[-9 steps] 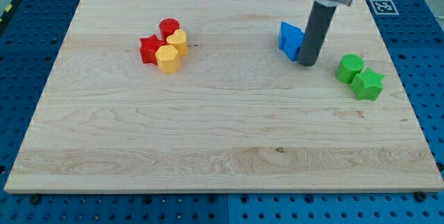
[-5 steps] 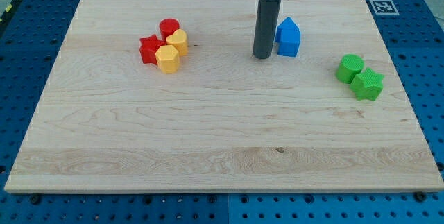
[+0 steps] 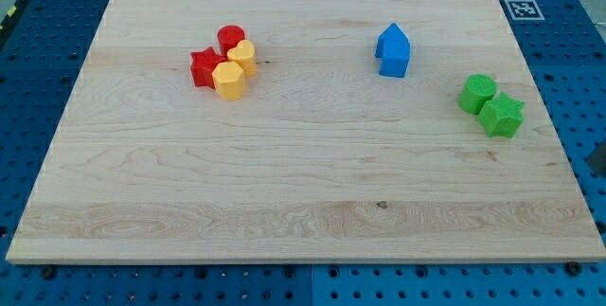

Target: Slide the green star towards left

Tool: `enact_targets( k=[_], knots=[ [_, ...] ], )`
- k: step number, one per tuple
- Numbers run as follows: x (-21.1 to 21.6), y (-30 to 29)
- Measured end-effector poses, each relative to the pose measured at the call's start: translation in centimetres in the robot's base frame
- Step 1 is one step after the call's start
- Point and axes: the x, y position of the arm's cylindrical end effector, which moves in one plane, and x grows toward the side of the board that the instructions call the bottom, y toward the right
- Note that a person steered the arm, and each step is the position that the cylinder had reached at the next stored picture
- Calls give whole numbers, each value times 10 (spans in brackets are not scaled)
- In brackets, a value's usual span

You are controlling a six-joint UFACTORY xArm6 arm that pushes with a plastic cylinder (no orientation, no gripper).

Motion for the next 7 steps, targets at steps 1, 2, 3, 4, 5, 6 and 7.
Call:
enact_targets(
  k=[1, 2, 3, 4, 5, 6, 7],
  knots=[
    [-53, -15],
    [-53, -16],
    [-53, -40],
    [-53, -66],
    [-53, -86],
    [-52, -113],
    [-51, -140]
  ],
)
